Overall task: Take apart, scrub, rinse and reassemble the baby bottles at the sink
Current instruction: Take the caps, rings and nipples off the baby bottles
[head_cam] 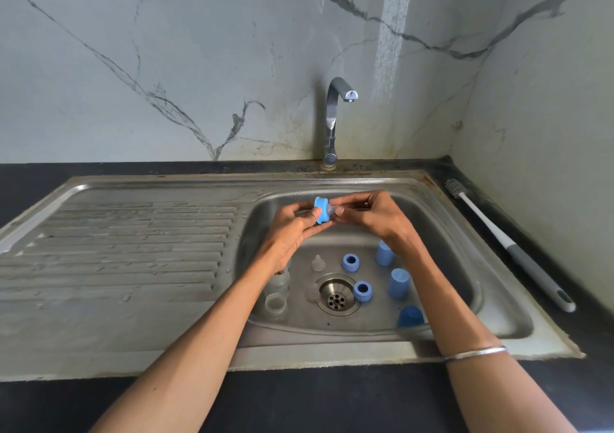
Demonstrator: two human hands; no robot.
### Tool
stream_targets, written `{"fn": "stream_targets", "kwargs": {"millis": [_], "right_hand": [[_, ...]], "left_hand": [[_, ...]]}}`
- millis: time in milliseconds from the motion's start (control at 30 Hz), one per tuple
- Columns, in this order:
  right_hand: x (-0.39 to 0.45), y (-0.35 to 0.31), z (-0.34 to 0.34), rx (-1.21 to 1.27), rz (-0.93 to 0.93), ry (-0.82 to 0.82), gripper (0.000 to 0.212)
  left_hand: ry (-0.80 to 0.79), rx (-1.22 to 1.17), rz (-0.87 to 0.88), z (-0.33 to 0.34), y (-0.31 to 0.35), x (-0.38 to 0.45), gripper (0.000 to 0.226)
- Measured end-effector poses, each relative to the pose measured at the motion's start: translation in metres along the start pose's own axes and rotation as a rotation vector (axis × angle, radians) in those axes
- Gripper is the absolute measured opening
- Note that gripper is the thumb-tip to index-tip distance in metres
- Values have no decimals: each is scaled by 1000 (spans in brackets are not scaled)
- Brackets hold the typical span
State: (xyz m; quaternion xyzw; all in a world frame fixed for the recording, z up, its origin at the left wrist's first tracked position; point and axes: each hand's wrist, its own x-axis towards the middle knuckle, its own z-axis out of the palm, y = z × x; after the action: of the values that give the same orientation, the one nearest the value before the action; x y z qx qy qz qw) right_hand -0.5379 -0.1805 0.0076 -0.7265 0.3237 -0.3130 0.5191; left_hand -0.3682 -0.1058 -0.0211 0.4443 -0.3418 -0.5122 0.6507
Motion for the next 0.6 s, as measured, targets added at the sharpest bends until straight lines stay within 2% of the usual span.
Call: {"fn": "stream_targets", "kwargs": {"millis": [167, 333, 467, 600], "right_hand": [[1, 1, 3, -85, -41, 38, 25], [2, 5, 11, 35, -48, 110, 22], [1, 4, 17, 32, -40, 131, 18], [1, 2, 17, 36, -43, 130, 18]], "left_hand": [[16, 31, -4, -2, 0, 1, 12], [12, 43, 5, -2, -3, 3, 13], [43, 137, 67, 0, -3, 2, 13], [57, 129, 74, -1, -2, 2, 10]]}}
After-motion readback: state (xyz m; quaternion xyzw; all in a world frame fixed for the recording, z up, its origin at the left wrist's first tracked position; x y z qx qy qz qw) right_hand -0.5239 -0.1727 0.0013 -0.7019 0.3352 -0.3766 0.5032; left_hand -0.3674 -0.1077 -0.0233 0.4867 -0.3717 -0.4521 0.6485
